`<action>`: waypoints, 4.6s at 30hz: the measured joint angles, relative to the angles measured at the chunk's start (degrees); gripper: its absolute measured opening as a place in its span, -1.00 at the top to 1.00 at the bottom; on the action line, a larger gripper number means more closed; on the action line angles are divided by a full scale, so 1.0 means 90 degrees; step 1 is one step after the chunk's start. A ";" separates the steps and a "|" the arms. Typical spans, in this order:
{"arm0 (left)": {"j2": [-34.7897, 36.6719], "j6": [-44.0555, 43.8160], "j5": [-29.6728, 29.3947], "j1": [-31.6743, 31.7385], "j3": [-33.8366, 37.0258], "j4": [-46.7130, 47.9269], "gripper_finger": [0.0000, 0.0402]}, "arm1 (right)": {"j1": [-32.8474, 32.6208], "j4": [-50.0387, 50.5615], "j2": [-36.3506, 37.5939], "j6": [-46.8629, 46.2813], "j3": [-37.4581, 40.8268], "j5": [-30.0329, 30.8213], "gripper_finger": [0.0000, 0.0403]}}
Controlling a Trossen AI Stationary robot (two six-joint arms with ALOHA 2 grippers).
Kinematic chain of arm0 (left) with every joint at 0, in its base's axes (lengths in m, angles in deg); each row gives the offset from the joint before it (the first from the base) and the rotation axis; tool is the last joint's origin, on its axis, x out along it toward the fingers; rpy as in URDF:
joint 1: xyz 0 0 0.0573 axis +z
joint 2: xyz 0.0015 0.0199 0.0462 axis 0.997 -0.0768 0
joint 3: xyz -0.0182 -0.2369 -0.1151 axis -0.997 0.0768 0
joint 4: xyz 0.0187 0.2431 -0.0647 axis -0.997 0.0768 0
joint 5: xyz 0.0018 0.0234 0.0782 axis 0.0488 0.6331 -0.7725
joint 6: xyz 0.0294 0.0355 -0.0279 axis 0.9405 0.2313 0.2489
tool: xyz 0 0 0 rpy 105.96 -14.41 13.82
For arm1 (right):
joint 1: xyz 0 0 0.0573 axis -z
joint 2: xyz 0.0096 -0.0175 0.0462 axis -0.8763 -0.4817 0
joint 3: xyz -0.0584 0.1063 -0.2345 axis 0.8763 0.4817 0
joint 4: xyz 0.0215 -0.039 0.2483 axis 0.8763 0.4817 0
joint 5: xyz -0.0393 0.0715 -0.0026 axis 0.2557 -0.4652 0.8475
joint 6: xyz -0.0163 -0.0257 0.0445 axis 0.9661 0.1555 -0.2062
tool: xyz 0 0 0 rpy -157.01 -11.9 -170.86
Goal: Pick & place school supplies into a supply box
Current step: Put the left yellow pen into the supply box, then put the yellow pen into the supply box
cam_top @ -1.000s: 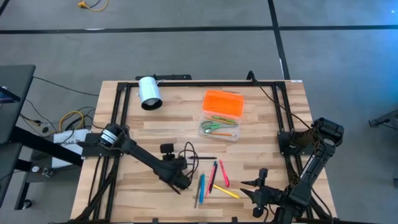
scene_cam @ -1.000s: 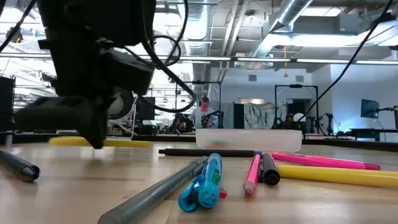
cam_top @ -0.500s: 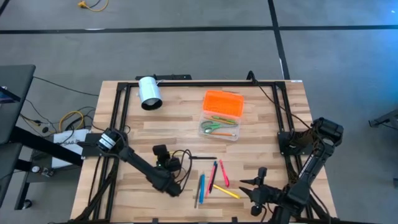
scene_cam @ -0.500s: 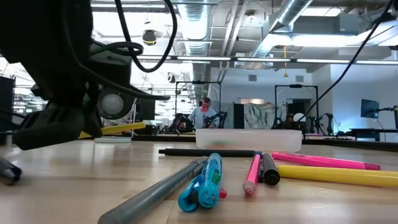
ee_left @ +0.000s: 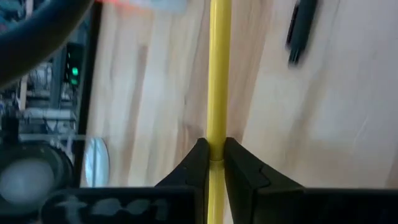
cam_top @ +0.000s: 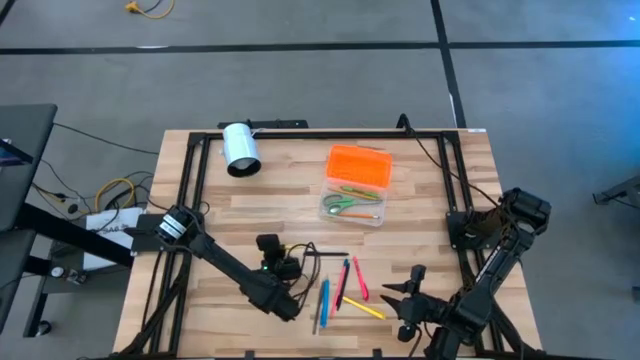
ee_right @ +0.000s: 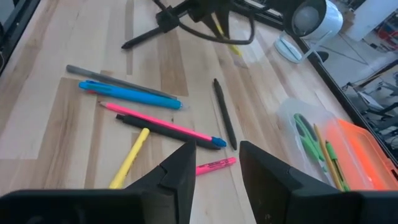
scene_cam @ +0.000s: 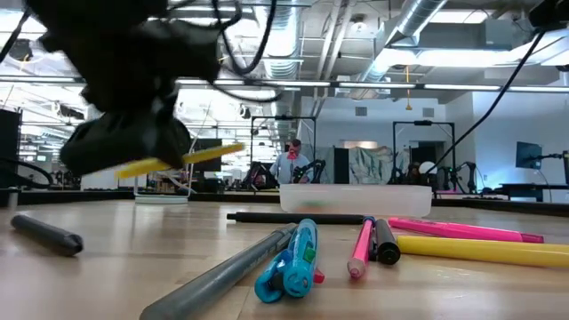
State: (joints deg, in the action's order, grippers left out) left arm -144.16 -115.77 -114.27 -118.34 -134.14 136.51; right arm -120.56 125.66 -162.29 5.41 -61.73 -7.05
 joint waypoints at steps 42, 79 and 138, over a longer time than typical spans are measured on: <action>0.0010 0.6127 0.1773 0.3568 -0.0806 -0.6159 0.79 | -0.0032 0.0105 0.0000 0.0007 0.0000 -0.0002 0.41; 0.0160 0.4547 0.0531 -0.0149 -0.0809 -0.3609 0.60 | 0.0240 -0.2074 -0.0649 0.0722 0.0000 -0.1353 0.41; 0.0146 -0.0271 -0.3087 -0.2989 -0.0491 -0.1683 0.60 | 0.1107 -0.2866 -0.2028 0.0554 -0.0029 -0.2950 0.46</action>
State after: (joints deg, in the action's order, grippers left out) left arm -142.85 -118.20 -142.05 -145.24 -138.56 121.36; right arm -110.59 99.86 -180.54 10.40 -61.99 -33.60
